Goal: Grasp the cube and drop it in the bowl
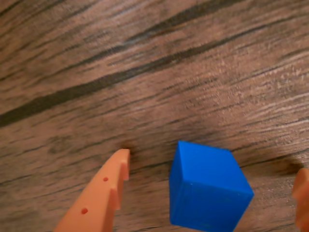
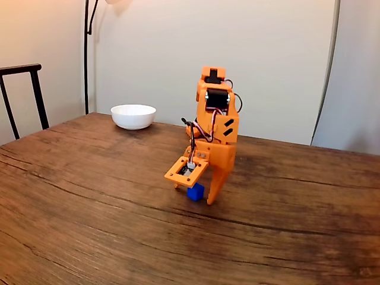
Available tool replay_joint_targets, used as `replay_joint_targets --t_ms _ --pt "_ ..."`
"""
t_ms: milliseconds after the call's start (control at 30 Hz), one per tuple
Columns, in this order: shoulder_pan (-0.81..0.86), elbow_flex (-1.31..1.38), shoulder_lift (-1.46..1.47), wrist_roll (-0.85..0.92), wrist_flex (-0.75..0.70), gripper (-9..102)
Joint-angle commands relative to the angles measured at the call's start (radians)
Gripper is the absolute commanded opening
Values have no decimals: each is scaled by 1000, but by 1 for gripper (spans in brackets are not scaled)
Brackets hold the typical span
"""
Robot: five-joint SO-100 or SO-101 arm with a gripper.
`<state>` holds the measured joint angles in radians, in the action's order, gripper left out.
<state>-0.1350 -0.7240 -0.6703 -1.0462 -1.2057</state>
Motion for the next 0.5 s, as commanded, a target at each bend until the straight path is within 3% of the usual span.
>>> replay_joint_targets --t_ms 0,400,467 --pt "3 41 8 -5 -3 45" --pt "5 34 9 -11 -5 44" --pt "5 32 9 -11 -5 40"
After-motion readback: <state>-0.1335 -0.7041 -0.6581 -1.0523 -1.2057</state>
